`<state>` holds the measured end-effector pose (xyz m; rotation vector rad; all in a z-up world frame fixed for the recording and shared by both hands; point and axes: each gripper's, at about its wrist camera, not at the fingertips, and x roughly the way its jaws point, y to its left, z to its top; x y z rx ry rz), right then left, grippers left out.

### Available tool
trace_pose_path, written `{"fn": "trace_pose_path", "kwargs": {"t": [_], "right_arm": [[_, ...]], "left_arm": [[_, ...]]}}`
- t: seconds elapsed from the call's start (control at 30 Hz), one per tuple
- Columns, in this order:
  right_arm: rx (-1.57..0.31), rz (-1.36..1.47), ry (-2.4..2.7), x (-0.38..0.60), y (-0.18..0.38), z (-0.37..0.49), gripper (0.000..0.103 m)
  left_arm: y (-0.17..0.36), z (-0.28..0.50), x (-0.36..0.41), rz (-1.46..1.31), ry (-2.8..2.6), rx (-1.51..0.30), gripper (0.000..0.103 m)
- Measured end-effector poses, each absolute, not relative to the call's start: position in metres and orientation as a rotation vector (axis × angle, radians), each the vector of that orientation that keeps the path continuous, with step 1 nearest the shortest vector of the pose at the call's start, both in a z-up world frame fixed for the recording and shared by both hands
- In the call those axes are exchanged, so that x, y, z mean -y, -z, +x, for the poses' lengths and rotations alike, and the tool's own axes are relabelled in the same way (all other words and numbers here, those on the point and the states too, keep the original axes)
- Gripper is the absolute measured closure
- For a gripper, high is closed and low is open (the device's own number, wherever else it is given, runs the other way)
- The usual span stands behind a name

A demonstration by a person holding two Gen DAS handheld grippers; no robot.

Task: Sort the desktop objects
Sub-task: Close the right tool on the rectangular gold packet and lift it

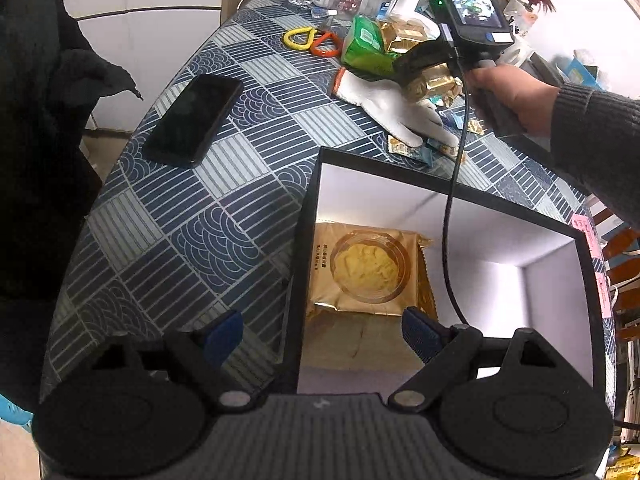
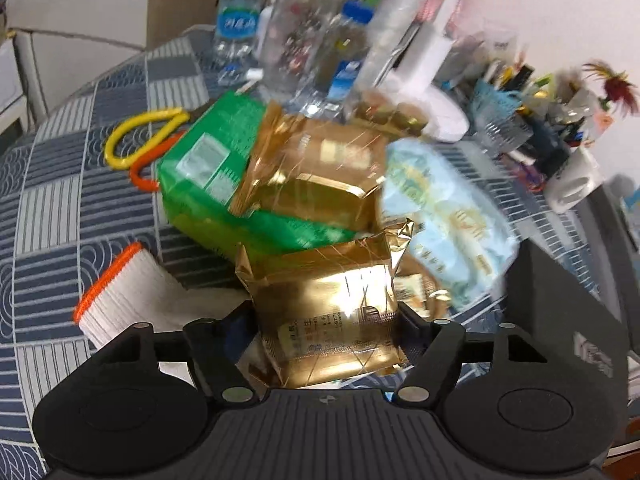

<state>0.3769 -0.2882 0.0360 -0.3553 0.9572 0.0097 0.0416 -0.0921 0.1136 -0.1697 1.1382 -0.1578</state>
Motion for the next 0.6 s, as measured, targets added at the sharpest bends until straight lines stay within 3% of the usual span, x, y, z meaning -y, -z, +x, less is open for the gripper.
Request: {"fn": "trace_pose_path", "kwargs": {"t": [0.6], "right_arm": [[-0.855,-0.310,0.008,0.306,-0.138,0.296,0.033]], "left_arm": [[-0.168,-0.008,0.104,-0.114,0.207,-1.012,0.000]]}}
